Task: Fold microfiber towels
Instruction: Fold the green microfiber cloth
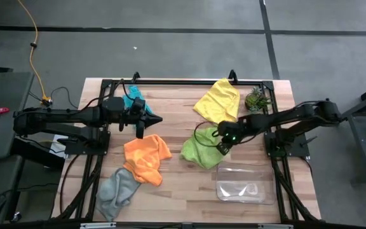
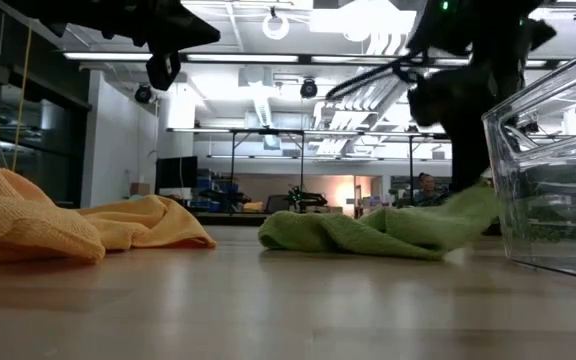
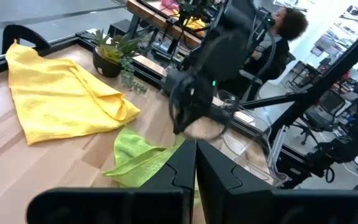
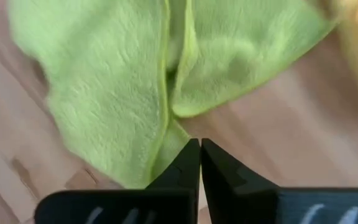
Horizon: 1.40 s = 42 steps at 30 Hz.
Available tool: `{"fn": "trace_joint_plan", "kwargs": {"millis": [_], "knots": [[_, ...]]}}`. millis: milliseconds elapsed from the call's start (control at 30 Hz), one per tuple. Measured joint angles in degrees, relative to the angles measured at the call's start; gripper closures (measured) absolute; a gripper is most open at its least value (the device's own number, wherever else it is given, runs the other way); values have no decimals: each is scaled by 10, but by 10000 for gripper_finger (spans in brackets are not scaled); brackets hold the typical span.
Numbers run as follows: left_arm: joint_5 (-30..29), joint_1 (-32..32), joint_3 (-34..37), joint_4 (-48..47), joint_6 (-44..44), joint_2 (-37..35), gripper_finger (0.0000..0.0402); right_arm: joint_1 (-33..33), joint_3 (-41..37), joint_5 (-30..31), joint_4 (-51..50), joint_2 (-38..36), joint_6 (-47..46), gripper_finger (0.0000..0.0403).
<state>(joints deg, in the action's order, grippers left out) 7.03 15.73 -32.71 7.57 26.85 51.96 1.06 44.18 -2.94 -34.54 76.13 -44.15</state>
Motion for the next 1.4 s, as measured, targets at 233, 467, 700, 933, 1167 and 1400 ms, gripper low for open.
{"fn": "trace_joint_plan", "kwargs": {"millis": [233, 467, 700, 933, 1167, 1400], "knots": [[-13, 0, 0, 32, 0, 4, 399, -11, 48, 36, -11, -81, 28, 402], [-17, 0, 0, 150, -52, 44, 399, -11, 162, 61, -9, -85, 149, 403], [-17, 0, 0, 208, -60, 73, 399, -1, 291, 60, -3, -63, 280, 403], [-25, 0, -1, 219, -61, 92, 398, -1, 319, 74, -25, -51, 284, 403], [-26, -8, -1, 192, -60, 173, 386, 13, 319, 42, -114, 3, 259, 403], [-25, -32, -1, 193, -34, 276, 343, 65, 319, 12, -135, 114, 255, 403]]}}
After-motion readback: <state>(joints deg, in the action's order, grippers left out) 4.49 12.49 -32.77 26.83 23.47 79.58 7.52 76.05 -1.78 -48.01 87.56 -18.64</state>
